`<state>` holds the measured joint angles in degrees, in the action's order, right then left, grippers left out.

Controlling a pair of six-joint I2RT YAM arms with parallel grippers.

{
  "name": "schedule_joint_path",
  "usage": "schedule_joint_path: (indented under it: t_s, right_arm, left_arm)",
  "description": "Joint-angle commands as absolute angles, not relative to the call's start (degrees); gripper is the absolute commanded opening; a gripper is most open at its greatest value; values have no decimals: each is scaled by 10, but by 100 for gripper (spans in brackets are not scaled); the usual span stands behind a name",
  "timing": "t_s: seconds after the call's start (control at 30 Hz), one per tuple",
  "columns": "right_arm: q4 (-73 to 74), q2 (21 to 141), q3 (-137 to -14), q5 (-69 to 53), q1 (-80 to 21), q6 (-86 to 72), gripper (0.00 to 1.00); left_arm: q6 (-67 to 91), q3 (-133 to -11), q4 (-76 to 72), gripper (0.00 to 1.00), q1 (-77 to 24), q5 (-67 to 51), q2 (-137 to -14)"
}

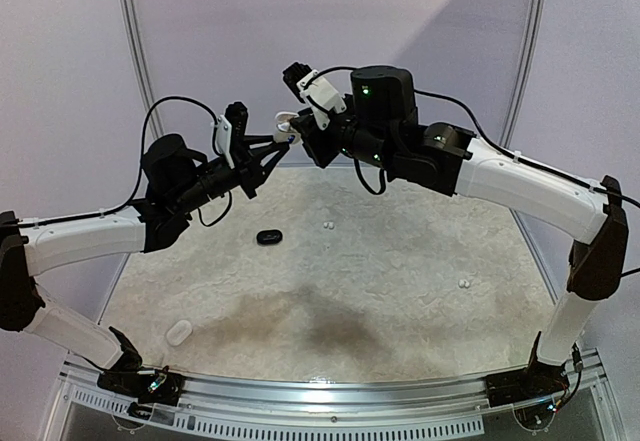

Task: Insert the wireless bluetooth earbuds into the charging case

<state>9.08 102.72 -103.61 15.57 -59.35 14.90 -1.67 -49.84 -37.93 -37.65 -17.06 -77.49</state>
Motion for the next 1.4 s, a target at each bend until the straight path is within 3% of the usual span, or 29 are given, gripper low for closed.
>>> schedule_joint_path:
  t_s: [0.0,0.53,1.37]
  right_arm:
    - [108,1044,-1046,131,-594,144,3]
    - [106,1031,-1061,126,-588,96,9]
    - [111,975,-1078,134,-584,92,5]
  left_arm:
    - [-16,-499,-408,0,-385,-189,-772]
    - [-20,-489,-451,0,-382,-180,-774]
    - [-10,-483,-430,0,-380,-173,-770]
